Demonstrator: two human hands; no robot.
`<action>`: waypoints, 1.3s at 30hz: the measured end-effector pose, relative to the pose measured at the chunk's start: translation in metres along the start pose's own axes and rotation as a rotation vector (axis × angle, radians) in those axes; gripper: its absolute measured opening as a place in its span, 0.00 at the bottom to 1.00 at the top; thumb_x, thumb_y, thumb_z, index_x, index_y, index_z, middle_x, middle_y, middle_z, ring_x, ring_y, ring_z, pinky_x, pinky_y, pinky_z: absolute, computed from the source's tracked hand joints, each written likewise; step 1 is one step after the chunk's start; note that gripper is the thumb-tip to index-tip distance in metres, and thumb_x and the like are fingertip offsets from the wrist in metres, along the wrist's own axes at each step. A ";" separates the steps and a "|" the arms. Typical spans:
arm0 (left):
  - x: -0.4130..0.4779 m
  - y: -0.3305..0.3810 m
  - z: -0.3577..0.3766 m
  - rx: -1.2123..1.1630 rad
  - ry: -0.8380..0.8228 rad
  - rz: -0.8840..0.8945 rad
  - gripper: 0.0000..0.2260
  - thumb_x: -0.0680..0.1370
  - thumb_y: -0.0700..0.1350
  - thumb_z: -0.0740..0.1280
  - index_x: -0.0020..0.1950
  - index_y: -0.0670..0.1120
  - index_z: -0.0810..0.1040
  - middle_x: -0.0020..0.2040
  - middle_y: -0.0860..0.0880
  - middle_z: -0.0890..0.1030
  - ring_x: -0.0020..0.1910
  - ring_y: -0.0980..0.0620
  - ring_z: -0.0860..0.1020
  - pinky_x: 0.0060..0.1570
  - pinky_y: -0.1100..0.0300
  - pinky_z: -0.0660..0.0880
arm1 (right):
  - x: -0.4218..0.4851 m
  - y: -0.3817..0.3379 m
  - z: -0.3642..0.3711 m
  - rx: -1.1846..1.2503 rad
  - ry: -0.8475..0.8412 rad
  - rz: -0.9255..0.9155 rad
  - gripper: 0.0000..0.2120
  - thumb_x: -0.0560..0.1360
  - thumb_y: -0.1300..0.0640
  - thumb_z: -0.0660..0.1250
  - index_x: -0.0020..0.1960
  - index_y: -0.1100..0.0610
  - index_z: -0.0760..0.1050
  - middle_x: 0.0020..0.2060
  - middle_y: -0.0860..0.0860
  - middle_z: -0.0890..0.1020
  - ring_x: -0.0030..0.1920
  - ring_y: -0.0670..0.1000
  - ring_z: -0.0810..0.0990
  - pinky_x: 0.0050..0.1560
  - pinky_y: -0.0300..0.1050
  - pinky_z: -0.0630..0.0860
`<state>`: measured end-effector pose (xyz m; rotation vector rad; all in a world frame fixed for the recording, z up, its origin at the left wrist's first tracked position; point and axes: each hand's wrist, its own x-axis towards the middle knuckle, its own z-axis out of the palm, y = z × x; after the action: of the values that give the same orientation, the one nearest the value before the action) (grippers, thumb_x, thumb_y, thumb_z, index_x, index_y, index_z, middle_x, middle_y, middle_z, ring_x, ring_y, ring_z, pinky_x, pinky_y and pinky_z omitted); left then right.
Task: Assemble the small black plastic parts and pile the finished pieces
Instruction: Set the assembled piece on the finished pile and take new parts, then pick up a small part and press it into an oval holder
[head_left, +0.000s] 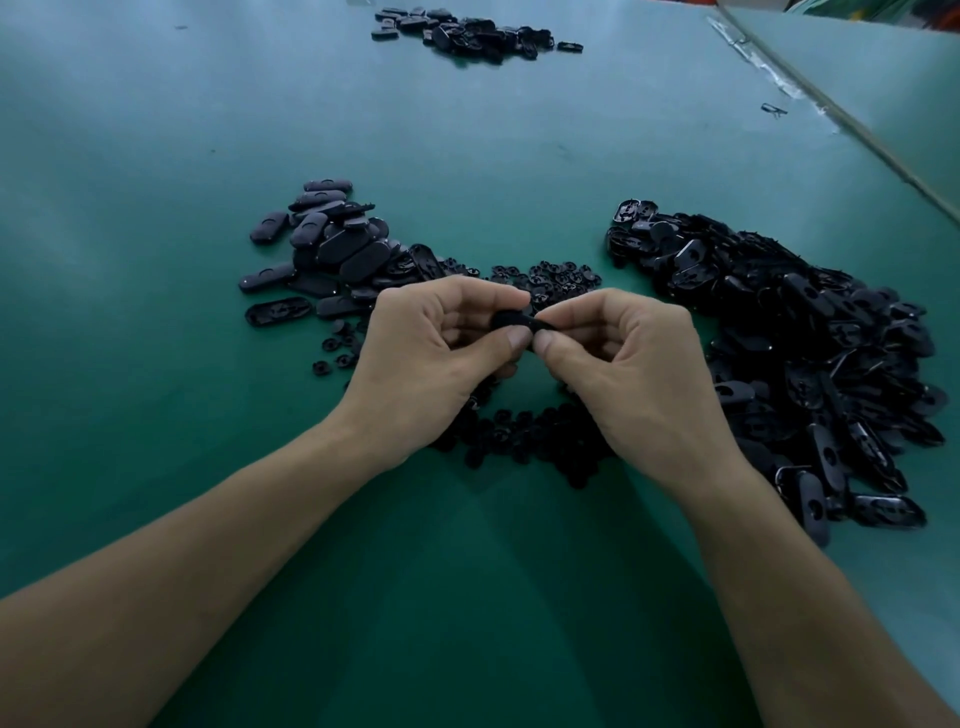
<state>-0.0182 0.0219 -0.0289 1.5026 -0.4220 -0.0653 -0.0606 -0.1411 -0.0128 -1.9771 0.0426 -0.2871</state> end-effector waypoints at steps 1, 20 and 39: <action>0.000 0.000 0.000 -0.002 0.003 0.004 0.11 0.73 0.33 0.75 0.50 0.47 0.83 0.38 0.52 0.86 0.36 0.57 0.83 0.39 0.65 0.80 | 0.000 -0.001 0.000 -0.011 0.004 0.001 0.03 0.74 0.59 0.74 0.46 0.52 0.82 0.37 0.45 0.86 0.38 0.42 0.84 0.42 0.38 0.78; -0.002 0.002 0.000 -0.044 0.104 0.035 0.09 0.75 0.31 0.72 0.49 0.44 0.84 0.37 0.48 0.83 0.33 0.52 0.81 0.38 0.56 0.82 | 0.001 -0.004 -0.016 -0.504 0.181 -0.002 0.10 0.80 0.52 0.66 0.59 0.51 0.82 0.50 0.48 0.83 0.52 0.48 0.80 0.57 0.40 0.72; 0.032 0.012 -0.028 -0.440 0.570 -0.180 0.07 0.81 0.32 0.65 0.55 0.41 0.78 0.47 0.43 0.78 0.40 0.55 0.80 0.44 0.62 0.81 | 0.003 0.003 -0.027 -0.811 0.213 0.224 0.17 0.80 0.55 0.66 0.68 0.56 0.76 0.57 0.57 0.81 0.58 0.62 0.77 0.61 0.58 0.75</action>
<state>0.0175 0.0394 -0.0099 1.0567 0.1816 0.1221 -0.0634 -0.1670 -0.0048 -2.7004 0.5941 -0.3673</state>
